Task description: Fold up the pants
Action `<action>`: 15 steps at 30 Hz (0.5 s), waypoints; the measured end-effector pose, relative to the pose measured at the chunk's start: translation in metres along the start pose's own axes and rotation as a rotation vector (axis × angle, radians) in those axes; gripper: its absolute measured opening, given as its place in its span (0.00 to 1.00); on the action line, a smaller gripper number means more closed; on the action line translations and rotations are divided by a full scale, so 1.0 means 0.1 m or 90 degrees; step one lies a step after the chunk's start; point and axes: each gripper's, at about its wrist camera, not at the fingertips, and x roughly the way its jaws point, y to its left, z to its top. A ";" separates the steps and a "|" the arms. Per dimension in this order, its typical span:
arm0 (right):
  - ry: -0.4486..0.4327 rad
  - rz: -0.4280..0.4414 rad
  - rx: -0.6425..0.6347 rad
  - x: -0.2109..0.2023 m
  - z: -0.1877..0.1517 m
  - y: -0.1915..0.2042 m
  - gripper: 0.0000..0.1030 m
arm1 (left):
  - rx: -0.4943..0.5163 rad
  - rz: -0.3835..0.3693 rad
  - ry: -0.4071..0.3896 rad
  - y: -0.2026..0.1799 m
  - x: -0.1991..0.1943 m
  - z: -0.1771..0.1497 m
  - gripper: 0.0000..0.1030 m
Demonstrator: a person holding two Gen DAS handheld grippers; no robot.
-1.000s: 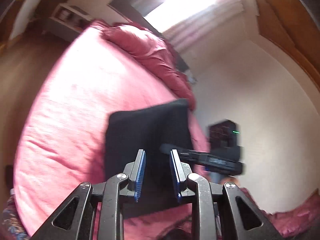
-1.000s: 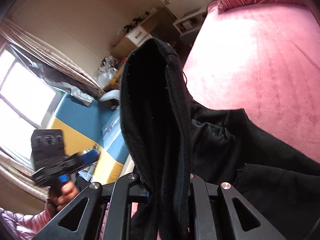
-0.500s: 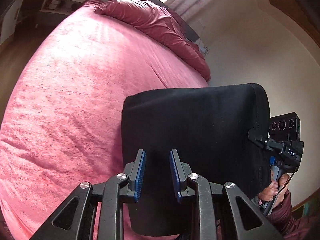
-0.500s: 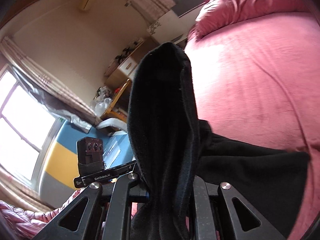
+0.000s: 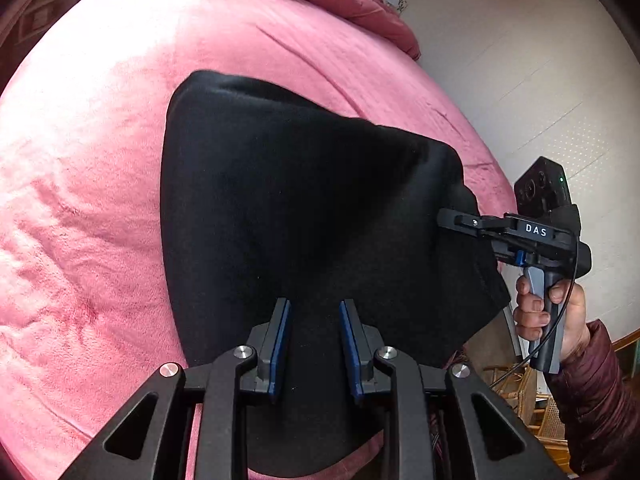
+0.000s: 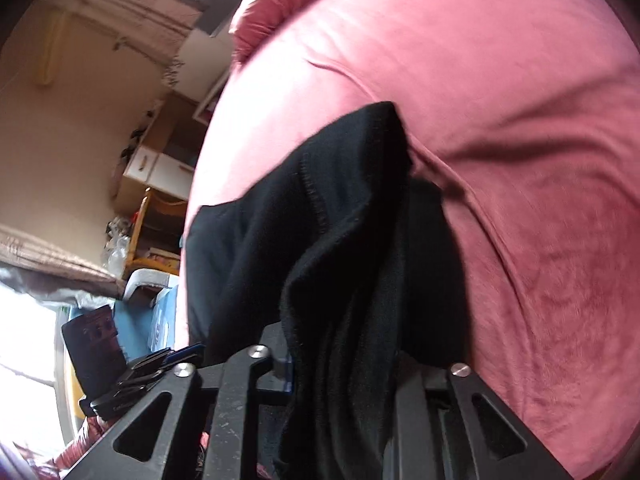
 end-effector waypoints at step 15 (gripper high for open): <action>0.002 -0.093 -0.124 -0.55 -0.48 0.36 0.34 | -0.022 -0.013 -0.029 0.15 -0.12 -0.04 0.24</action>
